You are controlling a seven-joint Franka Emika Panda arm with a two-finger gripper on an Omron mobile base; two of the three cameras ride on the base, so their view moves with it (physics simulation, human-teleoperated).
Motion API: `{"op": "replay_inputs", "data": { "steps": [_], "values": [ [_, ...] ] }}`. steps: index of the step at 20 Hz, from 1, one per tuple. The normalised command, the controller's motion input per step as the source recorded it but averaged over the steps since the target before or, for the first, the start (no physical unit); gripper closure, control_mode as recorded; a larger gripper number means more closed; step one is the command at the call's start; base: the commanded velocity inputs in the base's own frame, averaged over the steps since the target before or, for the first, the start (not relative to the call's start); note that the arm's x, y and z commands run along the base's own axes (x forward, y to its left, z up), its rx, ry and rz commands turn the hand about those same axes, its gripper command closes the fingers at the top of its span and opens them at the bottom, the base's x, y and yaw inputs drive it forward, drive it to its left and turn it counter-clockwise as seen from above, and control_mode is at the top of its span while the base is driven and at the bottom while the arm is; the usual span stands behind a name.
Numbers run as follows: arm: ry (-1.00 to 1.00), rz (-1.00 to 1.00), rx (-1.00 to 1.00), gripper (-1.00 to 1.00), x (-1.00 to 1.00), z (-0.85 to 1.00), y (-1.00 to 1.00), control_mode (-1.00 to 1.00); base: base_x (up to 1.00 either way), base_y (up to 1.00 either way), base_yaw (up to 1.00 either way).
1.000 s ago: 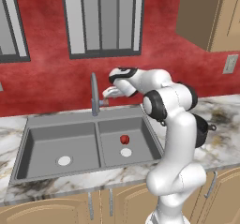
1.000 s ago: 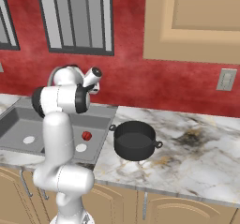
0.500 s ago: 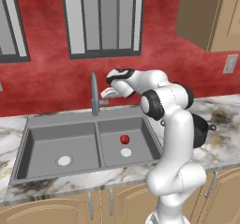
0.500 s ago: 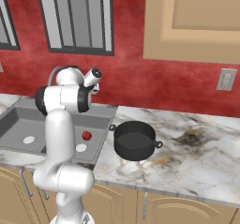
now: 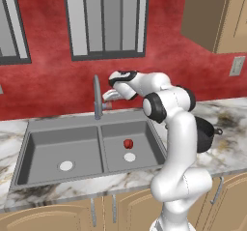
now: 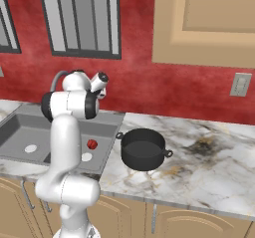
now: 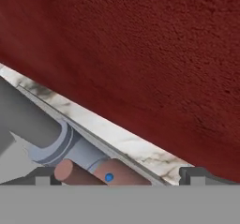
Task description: Dump the bell pepper from the pot into the sink. Then turn on the water and wash the bell pepper. Then turn off the water and put the bell pepper back in the pot.
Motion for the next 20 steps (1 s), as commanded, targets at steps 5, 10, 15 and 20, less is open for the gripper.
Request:
{"op": "replay_inputs", "data": {
  "steps": [5, 10, 15, 20],
  "values": [
    [0.00, 0.00, 0.00, -1.00, 0.26, -0.12, 0.00, -1.00, 0.00, 0.00, 0.00],
    [0.00, 0.00, 0.00, -1.00, 0.21, -0.14, 0.00, -1.00, 0.00, 0.00, 0.00],
    [0.00, 0.00, 0.00, 1.00, 0.20, -0.15, 0.02, -1.00, 0.00, 0.00, 0.00],
    [-0.01, -0.01, 0.00, 1.00, 0.12, -0.07, 0.00, -1.00, 0.00, 0.00, 0.00]
  ]
}}
